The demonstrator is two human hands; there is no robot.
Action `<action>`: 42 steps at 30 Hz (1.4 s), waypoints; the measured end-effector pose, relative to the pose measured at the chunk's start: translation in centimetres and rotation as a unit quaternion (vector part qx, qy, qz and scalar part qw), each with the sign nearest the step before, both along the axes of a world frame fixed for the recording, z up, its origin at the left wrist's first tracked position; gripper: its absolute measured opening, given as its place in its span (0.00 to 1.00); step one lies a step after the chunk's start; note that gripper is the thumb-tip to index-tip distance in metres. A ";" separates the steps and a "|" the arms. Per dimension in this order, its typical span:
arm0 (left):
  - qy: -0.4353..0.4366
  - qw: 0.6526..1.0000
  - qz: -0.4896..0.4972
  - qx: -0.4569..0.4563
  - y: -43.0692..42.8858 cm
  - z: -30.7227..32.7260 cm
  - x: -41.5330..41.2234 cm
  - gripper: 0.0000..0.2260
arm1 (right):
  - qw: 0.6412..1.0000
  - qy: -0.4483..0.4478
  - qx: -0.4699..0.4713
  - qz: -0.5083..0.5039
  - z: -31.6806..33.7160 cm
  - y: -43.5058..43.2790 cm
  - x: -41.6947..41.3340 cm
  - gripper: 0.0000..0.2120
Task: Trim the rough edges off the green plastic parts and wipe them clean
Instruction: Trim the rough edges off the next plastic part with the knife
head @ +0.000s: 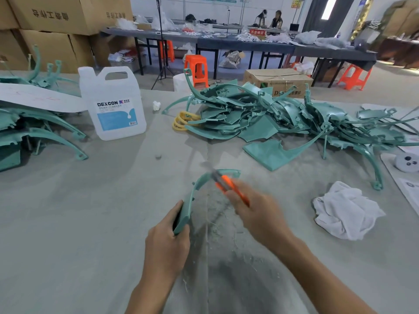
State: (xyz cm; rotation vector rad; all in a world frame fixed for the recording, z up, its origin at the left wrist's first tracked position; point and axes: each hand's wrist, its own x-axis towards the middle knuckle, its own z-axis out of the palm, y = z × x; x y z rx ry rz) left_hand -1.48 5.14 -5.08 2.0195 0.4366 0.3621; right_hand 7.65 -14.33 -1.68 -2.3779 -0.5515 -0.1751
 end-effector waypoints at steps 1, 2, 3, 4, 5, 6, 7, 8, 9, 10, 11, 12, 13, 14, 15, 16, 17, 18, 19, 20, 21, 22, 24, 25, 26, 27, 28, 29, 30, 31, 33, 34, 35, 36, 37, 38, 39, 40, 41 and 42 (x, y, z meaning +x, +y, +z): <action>-0.003 1.000 0.001 0.000 0.1 0.2 0.0 0.24 | 0.999 0.000 0.000 0.038 0.0 1.0 -1.0 0.20; -0.006 1.000 0.000 -0.002 0.2 0.3 -0.1 0.23 | 0.998 -0.006 -0.007 0.060 -0.1 1.7 -1.6 0.22; -0.007 1.000 -0.001 -0.006 0.2 0.3 0.0 0.24 | 0.998 -0.016 -0.018 0.063 -0.2 2.1 -1.6 0.22; -0.006 1.000 -0.005 -0.007 0.3 0.3 0.1 0.25 | 0.998 -0.025 -0.035 0.047 -0.4 2.1 -0.8 0.21; -0.002 1.000 -0.011 0.002 0.2 0.2 0.1 0.25 | 0.997 -0.028 -0.068 0.015 -0.8 1.7 0.6 0.20; 0.001 1.000 -0.015 0.019 0.0 0.2 0.1 0.24 | 0.994 -0.015 -0.109 -0.026 -1.0 0.8 2.3 0.18; 0.004 0.999 -0.016 0.038 -0.2 0.2 0.0 0.25 | 0.986 0.015 -0.150 -0.066 -1.1 -0.4 4.2 0.17; 0.002 0.999 -0.015 0.043 -0.3 0.1 -0.2 0.25 | 0.976 0.051 -0.189 -0.101 -1.2 -1.7 5.9 0.16; 0.002 0.999 -0.012 0.034 -0.4 0.2 -0.4 0.25 | 0.963 0.079 -0.227 -0.126 -1.3 -3.0 7.1 0.15; 0.000 1.000 -0.007 0.018 -0.3 0.2 -0.4 0.26 | 0.951 0.090 -0.259 -0.143 -1.5 -4.1 7.9 0.15; -0.002 1.000 -0.002 0.008 -0.1 0.3 -0.4 0.26 | 0.945 0.087 -0.274 -0.153 -1.7 -4.9 8.2 0.16; -0.006 1.000 0.000 0.008 0.0 0.2 -0.3 0.25 | 0.946 0.075 -0.273 -0.160 -1.9 -5.4 8.3 0.16; -0.005 1.000 0.000 0.011 0.1 0.3 -0.1 0.25 | 0.951 0.056 -0.256 -0.163 -1.9 -5.6 8.2 0.16; -0.003 1.000 0.000 0.016 0.1 0.2 -0.1 0.25 | 0.961 0.038 -0.223 -0.161 -1.9 -5.6 7.8 0.16; 0.001 1.000 0.000 0.020 -0.1 0.3 -0.1 0.26 | 0.972 0.022 -0.176 -0.157 -1.8 -5.2 7.2 0.16; 0.001 1.000 -0.002 0.023 -0.3 0.3 -0.1 0.26 | 0.982 0.008 -0.122 -0.147 -1.6 -4.6 6.4 0.16; 0.000 1.000 -0.004 0.025 -0.5 0.3 -0.3 0.25 | 0.989 -0.005 -0.075 -0.127 -1.5 -3.6 5.3 0.17; -0.002 1.000 -0.005 0.029 -0.4 0.2 -0.3 0.25 | 0.995 -0.013 -0.039 -0.092 -1.5 -2.4 4.1 0.19; 0.000 0.999 -0.004 0.034 -0.3 0.1 -0.3 0.25 | 0.999 -0.015 -0.020 -0.046 -1.5 -1.2 2.9 0.20; 0.004 0.999 -0.003 0.039 -0.1 0.0 -0.2 0.25 | 1.000 -0.014 -0.022 -0.004 -1.8 -0.1 1.9 0.21; 0.009 0.999 -0.003 0.043 0.0 0.1 -0.1 0.25 | 0.999 -0.014 -0.037 0.018 -2.1 0.7 1.2 0.21; 0.010 0.999 -0.004 0.049 0.1 0.1 0.0 0.25 | 0.998 -0.016 -0.053 0.013 -2.3 0.9 1.2 0.20; 0.015 0.998 -0.015 0.065 -0.1 0.2 0.0 0.25 | 0.995 0.006 -0.085 -0.050 -2.2 0.0 2.8 0.18; 0.018 0.997 -0.019 0.073 -0.3 0.4 -0.1 0.25 | 0.988 0.037 -0.124 -0.088 -2.0 -1.1 4.0 0.17; 0.018 0.997 -0.020 0.075 -0.5 0.5 -0.2 0.26 | 0.975 0.074 -0.172 -0.117 -1.7 -2.2 5.0 0.17; 0.022 0.997 -0.016 0.071 -0.6 0.5 -0.4 0.26 | 0.961 0.110 -0.213 -0.135 -1.3 -3.3 5.9 0.16; 0.019 0.998 -0.011 0.064 -0.5 0.4 -0.4 0.25 | 0.950 0.139 -0.239 -0.146 -0.9 -4.2 6.6 0.17; 0.020 0.998 -0.002 0.058 -0.4 0.4 -0.4 0.25 | 0.943 0.158 -0.250 -0.151 -0.5 -4.8 7.1 0.17; 0.019 0.998 0.001 0.053 -0.2 0.3 -0.3 0.25 | 0.941 0.162 -0.254 -0.153 -0.3 -5.3 7.4 0.16; 0.025 0.999 0.000 0.045 0.0 0.6 -0.2 0.24 | 0.943 0.151 -0.253 -0.156 -0.1 -5.5 7.6 0.16; 0.036 0.999 -0.008 0.008 0.3 1.2 0.0 0.18 | 0.951 0.109 -0.242 -0.160 -0.1 -5.6 7.6 0.16; 0.042 0.999 0.001 -0.013 0.5 1.6 0.0 0.13 | 0.957 0.088 -0.224 -0.163 -0.2 -5.6 7.4 0.16; 0.049 0.998 0.023 -0.037 0.7 2.2 0.0 0.07 | 0.962 0.073 -0.202 -0.166 -0.4 -5.7 7.1 0.16; 0.052 0.995 0.042 -0.073 1.1 2.6 0.0 0.03 | 0.967 0.063 -0.181 -0.167 -0.6 -5.8 6.8 0.16; 0.053 0.990 0.053 -0.120 1.6 3.1 -0.1 0.07 | 0.971 0.059 -0.156 -0.168 -0.8 -5.9 6.6 0.16; 0.052 0.981 0.057 -0.175 2.1 3.6 -0.3 0.11 | 0.976 0.058 -0.128 -0.168 -0.9 -6.1 6.3 0.16; 0.053 0.973 0.057 -0.217 2.5 4.0 -0.4 0.15 | 0.979 0.059 -0.097 -0.168 -1.1 -6.3 6.1 0.16; 0.050 0.969 0.057 -0.233 2.9 4.2 -0.6 0.17 | 0.981 0.061 -0.071 -0.168 -1.2 -6.5 5.8 0.16; 0.048 0.969 0.062 -0.236 3.4 4.3 -0.8 0.19 | 0.983 0.063 -0.053 -0.167 -1.3 -6.7 5.5 0.16; 0.047 0.969 0.074 -0.229 3.8 4.2 -1.0 0.21 | 0.983 0.063 -0.043 -0.169 -1.4 -6.8 5.1 0.16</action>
